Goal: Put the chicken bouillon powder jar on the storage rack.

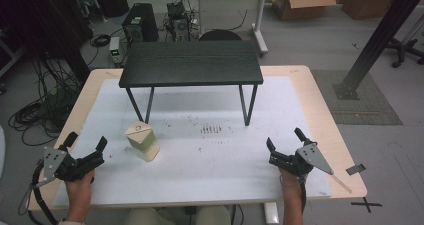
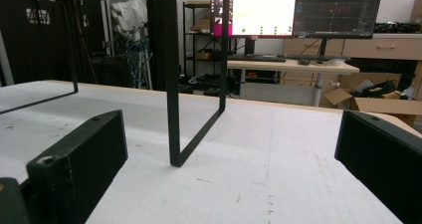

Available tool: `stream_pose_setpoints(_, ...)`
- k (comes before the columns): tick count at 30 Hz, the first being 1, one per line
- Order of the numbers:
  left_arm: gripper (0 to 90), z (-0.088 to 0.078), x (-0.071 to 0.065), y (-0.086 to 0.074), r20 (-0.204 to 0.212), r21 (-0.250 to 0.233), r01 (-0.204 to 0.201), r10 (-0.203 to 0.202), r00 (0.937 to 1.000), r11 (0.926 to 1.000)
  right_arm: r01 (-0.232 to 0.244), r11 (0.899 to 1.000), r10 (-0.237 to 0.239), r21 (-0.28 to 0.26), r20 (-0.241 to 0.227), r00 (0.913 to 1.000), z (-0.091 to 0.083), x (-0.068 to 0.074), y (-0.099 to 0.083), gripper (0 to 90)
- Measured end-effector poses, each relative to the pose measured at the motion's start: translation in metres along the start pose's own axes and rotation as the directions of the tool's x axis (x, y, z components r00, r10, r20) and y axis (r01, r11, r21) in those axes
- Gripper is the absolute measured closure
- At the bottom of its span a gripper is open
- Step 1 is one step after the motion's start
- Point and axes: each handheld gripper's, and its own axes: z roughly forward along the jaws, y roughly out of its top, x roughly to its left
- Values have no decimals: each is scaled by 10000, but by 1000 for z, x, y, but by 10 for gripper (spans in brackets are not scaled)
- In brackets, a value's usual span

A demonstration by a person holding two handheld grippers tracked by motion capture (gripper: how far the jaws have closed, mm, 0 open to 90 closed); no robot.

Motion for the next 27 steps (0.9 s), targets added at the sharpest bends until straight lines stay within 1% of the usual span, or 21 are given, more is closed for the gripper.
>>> stream_pose_setpoints(1,2,-1,-1,2,58,-29,36,-36,10000,10000,6,10000,-6,2,1,10000,0,0,0,0)
stream_pose_setpoints(2,2,-4,-3,8,255,-53,67,-65,9997,10000,15,10000,-15,-4,1,10000,0,0,0,0)
stream_pose_setpoints(3,2,-4,-3,8,255,-53,67,-65,9997,10000,12,10000,-12,-1,1,10000,0,0,0,0)
stream_pose_setpoints(4,2,-6,-8,12,434,-53,116,-114,9990,9999,9,10000,-9,2,0,10000,0,0,0,0)
stream_pose_setpoints(5,2,-6,-8,12,434,-53,116,-114,9990,9999,9,10000,-9,2,0,10000,0,0,0,0)
stream_pose_setpoints(6,2,-8,-13,15,624,-38,164,-161,9979,9999,-3,10000,3,12,-1,10000,0,0,0,0)
stream_pose_setpoints(7,2,-8,-13,15,624,-38,164,-161,9979,9999,-2,10000,2,14,-2,10000,0,0,0,0)
stream_pose_setpoints(10,2,-11,-22,22,880,-77,137,-130,9960,9999,-7,10000,7,9,-3,10000,0,0,0,0)
stream_pose_setpoints(11,2,-11,-22,22,880,-77,137,-130,9960,9999,-1,10000,1,12,-3,10000,0,0,0,0)
stream_pose_setpoints(13,2,-13,-28,25,1068,-129,54,-40,9943,9999,0,10000,0,8,0,10000,0,0,0,0)
stream_pose_setpoints(19,2,-15,-39,27,1319,-123,15,1,9913,9999,-10,10000,10,20,-6,10000,0,0,0,0)
stream_pose_setpoints(21,2,-16,-46,27,1442,-84,-23,34,9895,10000,-6,10000,6,20,-4,10000,0,0,0,0)
stream_pose_setpoints(23,2,-16,-47,26,1490,-60,-39,47,9888,10000,-4,10000,4,28,-4,10000,0,0,0,0)
stream_pose_setpoints(26,2,-17,-55,25,1638,33,-66,60,9865,10000,0,10000,0,26,-4,10000,0,0,0,0)
stream_pose_setpoints(27,2,-17,-55,25,1638,33,-66,60,9865,10000,4,10000,-4,22,-3,10000,0,0,0,0)
